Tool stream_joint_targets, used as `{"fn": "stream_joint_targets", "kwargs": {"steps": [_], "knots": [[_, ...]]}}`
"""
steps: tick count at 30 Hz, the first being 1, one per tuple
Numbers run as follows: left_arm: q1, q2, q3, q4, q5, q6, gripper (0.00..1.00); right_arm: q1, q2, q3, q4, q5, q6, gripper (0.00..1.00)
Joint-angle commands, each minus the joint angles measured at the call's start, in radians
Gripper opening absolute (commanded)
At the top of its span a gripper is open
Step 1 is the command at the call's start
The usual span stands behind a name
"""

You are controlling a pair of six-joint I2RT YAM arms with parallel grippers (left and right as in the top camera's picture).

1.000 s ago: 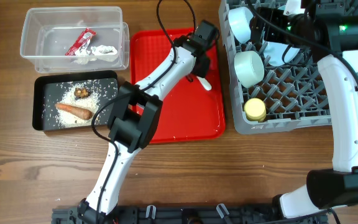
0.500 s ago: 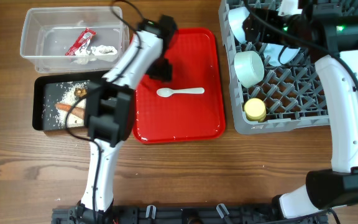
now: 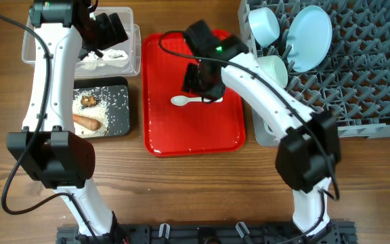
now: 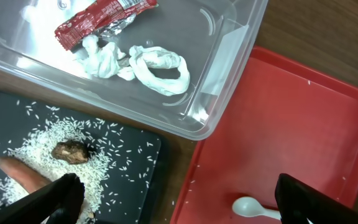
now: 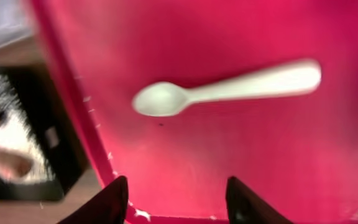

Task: Sort waste into correct bins and load items into the dishwasher rack
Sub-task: 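Grasp the white spoon with the right gripper and lift it, then lay the white spoon in the dish rack with the right gripper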

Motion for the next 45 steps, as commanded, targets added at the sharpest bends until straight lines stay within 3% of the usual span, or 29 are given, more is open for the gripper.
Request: {"fn": "stream_joint_targets", "kwargs": {"steps": [1, 6, 16, 19, 20, 23, 26, 29, 35, 36, 39, 40, 42, 45], "knots": [[0.002, -0.003, 0.002, 0.002, 0.015, -0.013, 1.0, -0.004, 0.067, 0.0, -0.017, 0.021, 0.338, 0.48], [0.002, -0.003, 0.002, 0.002, 0.014, -0.013, 1.0, -0.001, 0.159, 0.0, 0.144, 0.02, 0.436, 0.43], [0.002, -0.003, 0.002, 0.002, 0.015, -0.013, 1.0, 0.003, 0.284, 0.0, 0.182, 0.024, 0.463, 0.42], [0.002, -0.003, 0.002, 0.002, 0.015, -0.013, 1.0, 0.003, 0.302, 0.0, 0.154, 0.008, 0.435, 0.1], [0.002, -0.003, 0.002, 0.002, 0.014, -0.013, 1.0, 0.002, 0.302, 0.0, 0.154, -0.007, 0.381, 0.04], [0.002, -0.003, 0.002, 0.002, 0.015, -0.013, 1.0, 0.001, 0.301, 0.0, 0.179, -0.059, 0.183, 0.04], [0.002, -0.003, 0.002, 0.002, 0.015, -0.013, 1.0, -0.036, 0.296, 0.044, 0.286, -0.406, -0.371, 0.04], [0.002, -0.003, 0.002, 0.002, 0.014, -0.013, 1.0, -0.118, 0.229, 0.114, 0.162, -0.434, -0.541, 0.04], [0.002, -0.003, 0.002, 0.002, 0.015, -0.013, 1.0, -0.267, -0.143, 0.117, 0.074, -0.332, -0.655, 0.04], [0.002, -0.003, 0.002, 0.002, 0.015, -0.013, 1.0, -0.294, -0.192, 0.117, 0.059, -0.281, -0.626, 0.04], [0.002, -0.003, 0.002, 0.002, 0.014, -0.013, 1.0, -0.419, -0.313, 0.116, -0.051, 0.051, -0.328, 0.04], [0.002, -0.003, 0.002, 0.002, 0.015, -0.013, 1.0, -0.475, -0.322, 0.116, -0.138, 0.243, -0.114, 0.04], [0.002, -0.003, 0.002, 0.002, 0.014, -0.013, 1.0, -0.518, -0.318, 0.078, -0.216, 0.336, 0.133, 0.04], [0.002, -0.003, 0.002, 0.002, 0.015, -0.013, 1.0, -0.552, -0.318, -0.078, -0.23, 0.41, 0.391, 0.04]]}}
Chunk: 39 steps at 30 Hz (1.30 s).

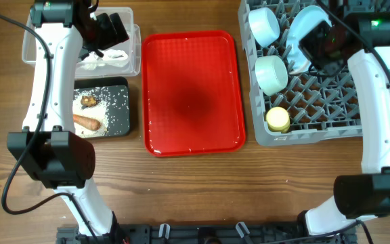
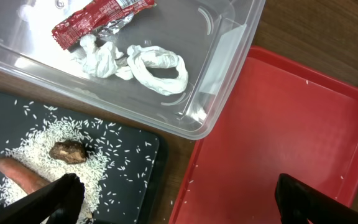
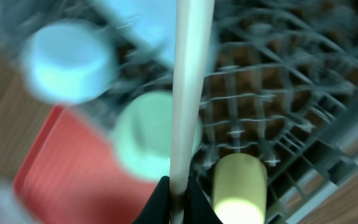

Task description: Sort waste into correct bins and load items into the dishwasher rack

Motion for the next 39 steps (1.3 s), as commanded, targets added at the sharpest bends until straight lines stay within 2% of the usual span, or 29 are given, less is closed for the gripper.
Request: {"fn": "stream_joint_targets", "kwargs": {"steps": [1, 6, 7, 8, 9, 12, 13, 15, 16, 17, 18, 19, 20, 22, 23, 27, 28, 30, 33, 35, 39], "knots": [[0.002, -0.003, 0.002, 0.001, 0.011, -0.013, 1.0, -0.01, 0.021, -0.139, 0.003, 0.158, 0.353, 0.04], [0.002, -0.003, 0.002, 0.001, 0.011, -0.013, 1.0, -0.012, 0.021, -0.333, 0.171, 0.188, 0.354, 0.05], [0.002, -0.003, 0.002, 0.001, 0.011, -0.013, 1.0, -0.018, 0.021, -0.347, 0.18, 0.188, 0.354, 0.17], [0.002, -0.003, 0.002, 0.001, 0.011, -0.013, 1.0, -0.025, 0.021, -0.348, 0.182, 0.188, 0.354, 0.37], [0.002, -0.003, 0.002, 0.001, 0.011, -0.013, 1.0, -0.032, 0.021, -0.348, 0.184, 0.188, 0.354, 0.49], [0.002, -0.003, 0.002, 0.001, 0.011, -0.013, 1.0, -0.064, 0.016, -0.344, 0.19, 0.17, 0.272, 0.5], [0.002, -0.003, 0.002, 0.001, 0.011, -0.013, 1.0, -0.076, 0.004, -0.332, 0.202, 0.138, 0.153, 0.5], [0.002, -0.003, 0.002, 0.001, 0.011, -0.013, 1.0, -0.08, -0.047, -0.302, 0.216, 0.093, -0.057, 0.69], [0.002, -0.003, 0.002, 0.001, 0.011, -0.013, 1.0, -0.08, -0.085, -0.286, 0.224, 0.062, -0.185, 0.71], [0.002, -0.003, 0.002, 0.001, 0.011, -0.013, 1.0, -0.08, -0.127, -0.275, 0.232, 0.009, -0.291, 0.8], [0.002, -0.003, 0.002, 0.001, 0.011, -0.013, 1.0, -0.08, -0.185, -0.259, 0.231, -0.09, -0.42, 0.8], [0.002, -0.003, 0.002, 0.001, 0.011, -0.013, 1.0, -0.08, -0.245, -0.241, 0.227, -0.213, -0.558, 0.85], [0.002, -0.003, 0.002, 0.001, 0.011, -0.013, 1.0, -0.08, -0.368, -0.212, 0.201, -0.441, -0.739, 1.0], [0.002, -0.003, 0.002, 0.001, 0.011, -0.013, 1.0, -0.08, -0.52, -0.211, 0.207, -0.59, -0.695, 1.0], [0.002, -0.003, 0.002, 0.001, 0.011, -0.013, 1.0, -0.08, -0.585, -0.211, 0.221, -0.603, -0.607, 1.0], [0.002, -0.003, 0.002, 0.001, 0.011, -0.013, 1.0, -0.08, -0.809, -0.211, 0.2, -0.357, -0.597, 1.0], [0.002, -0.003, 0.002, 0.001, 0.011, -0.013, 1.0, -0.08, -0.856, -0.213, 0.198, -0.298, -0.623, 1.0], [0.002, -0.003, 0.002, 0.001, 0.011, -0.013, 1.0, -0.08, -0.927, -0.222, 0.194, -0.237, -0.769, 1.0], [0.002, -0.003, 0.002, 0.001, 0.011, -0.013, 1.0, -0.08, -0.935, -0.287, 0.216, -0.148, -0.817, 1.0], [0.002, -0.003, 0.002, 0.001, 0.011, -0.013, 1.0, -0.08, -0.948, -0.433, 0.344, -0.121, -0.824, 1.0], [0.002, -0.003, 0.002, 0.001, 0.011, -0.013, 1.0, -0.079, -1.038, -0.863, 0.782, -0.156, -0.821, 1.0]]}}
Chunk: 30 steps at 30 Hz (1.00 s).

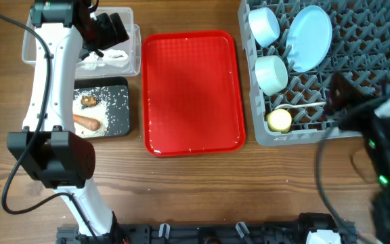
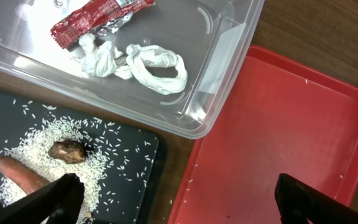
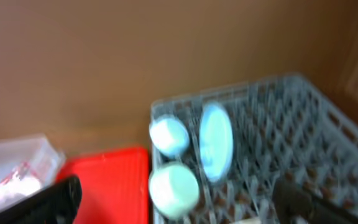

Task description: Sort waste into correct bins and load items into the dishwasher rack

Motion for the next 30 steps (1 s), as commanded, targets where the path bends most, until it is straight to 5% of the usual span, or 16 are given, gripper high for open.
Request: {"fn": "stream_joint_targets", "kwargs": {"steps": [1, 5, 11, 30], "knots": [[0.002, -0.003, 0.002, 0.001, 0.008, -0.012, 1.0, 0.001, -0.098, -0.308, 0.241, -0.03, -0.02, 1.0], [0.002, -0.003, 0.002, 0.001, 0.008, -0.012, 1.0, 0.0, -0.37, -0.777, 0.565, -0.082, 0.01, 1.0], [0.002, -0.003, 0.002, 0.001, 0.008, -0.012, 1.0, 0.001, -0.656, -1.096, 0.604, -0.083, 0.018, 1.0], [0.002, -0.003, 0.002, 0.001, 0.008, -0.012, 1.0, 0.0, -0.773, -1.208, 0.692, -0.067, 0.035, 1.0]]}}
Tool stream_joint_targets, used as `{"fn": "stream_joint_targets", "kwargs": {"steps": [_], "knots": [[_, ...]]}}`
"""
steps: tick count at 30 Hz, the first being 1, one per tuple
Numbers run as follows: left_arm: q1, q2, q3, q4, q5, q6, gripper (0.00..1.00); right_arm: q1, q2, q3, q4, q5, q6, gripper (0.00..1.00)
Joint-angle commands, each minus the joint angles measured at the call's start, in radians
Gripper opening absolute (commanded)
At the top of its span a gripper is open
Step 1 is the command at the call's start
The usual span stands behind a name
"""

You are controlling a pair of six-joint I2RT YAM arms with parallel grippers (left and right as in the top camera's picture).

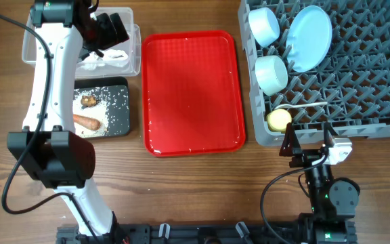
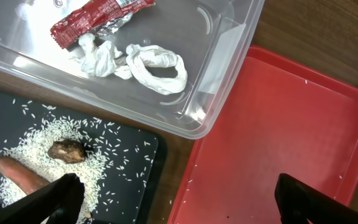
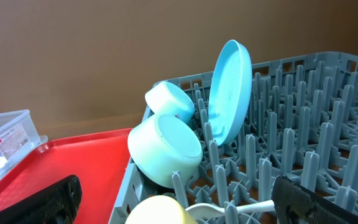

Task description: Sort waste into correct bins and load items into the dishwasher rack

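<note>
A white spoon (image 1: 305, 106) lies across the front row of the grey dishwasher rack (image 1: 364, 95), next to a yellow cup (image 1: 278, 120). The right wrist view shows the spoon (image 3: 244, 210) low in the rack (image 3: 328, 155), just beyond my open right gripper (image 3: 179, 202). In the overhead view the right gripper (image 1: 308, 140) sits at the rack's near edge, holding nothing. My left gripper (image 1: 107, 30) hangs open over the clear bin (image 1: 32, 47); from the wrist it (image 2: 179, 202) looks down on a red wrapper (image 2: 101, 17) and white tissue (image 2: 148, 65) in the bin.
A red tray (image 1: 191, 91) lies mid-table. A black tray (image 1: 117, 118) with rice, a sausage and a brown scrap sits left of it. The rack also holds a mint bowl (image 1: 271, 73), a pale blue cup (image 1: 263, 26) and a blue plate (image 1: 310, 37).
My right arm has gone from the table's right edge to the near side in front of the rack, its gripper still open. The spoon and the left arm have not moved.
First my right gripper stood open over the spoon on the red tray. Then it was shut on the spoon above the rack. Later the spoon lay in the rack beside the yellow cup and the gripper was open, away from it. The left gripper stayed open over the clear bin.
</note>
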Motion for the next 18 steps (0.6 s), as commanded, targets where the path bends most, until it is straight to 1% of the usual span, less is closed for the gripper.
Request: {"fn": "stream_joint_targets", "kwargs": {"steps": [1, 4, 6, 7, 8, 10, 11, 14, 16, 18], "knots": [[0.002, -0.003, 0.003, 0.001, 0.008, -0.009, 1.0, 0.0, -0.013, -0.003, 0.001, -0.002, 0.011, 1.0], [0.021, -0.011, 0.003, -0.001, 0.007, -0.008, 1.0, 0.0, -0.013, -0.003, 0.001, -0.002, 0.011, 1.0], [0.026, -0.053, 0.003, 0.013, -0.039, 0.006, 1.0, 0.0, -0.013, -0.003, 0.001, -0.002, 0.011, 1.0], [0.025, -0.081, 0.003, 0.034, -0.037, 0.004, 1.0, 0.0, -0.013, -0.003, 0.001, -0.002, 0.011, 1.0], [0.025, -0.099, 0.002, 0.07, -0.027, 0.0, 1.0, 0.0, -0.013, -0.003, 0.001, -0.002, 0.011, 1.0], [0.019, -0.152, -0.036, 0.227, 0.027, 0.017, 1.0, 0.0, -0.013, -0.003, 0.001, -0.002, 0.011, 1.0], [0.019, -0.187, -0.083, 0.31, 0.079, 0.064, 1.0, 0.0, -0.013, -0.003, 0.001, -0.002, 0.011, 0.99], [0.026, -0.345, -0.34, 0.563, 0.098, 0.108, 1.0, 0.001, -0.013, -0.003, 0.001, -0.002, 0.011, 1.0], [0.039, -0.511, -0.626, 0.78, 0.098, 0.108, 1.0, 0.0, -0.013, -0.003, 0.001, -0.002, 0.011, 1.0], [0.053, -0.637, -0.837, 0.917, 0.098, 0.108, 1.0, 0.0, -0.013, -0.003, 0.001, -0.002, 0.012, 1.0]]}}
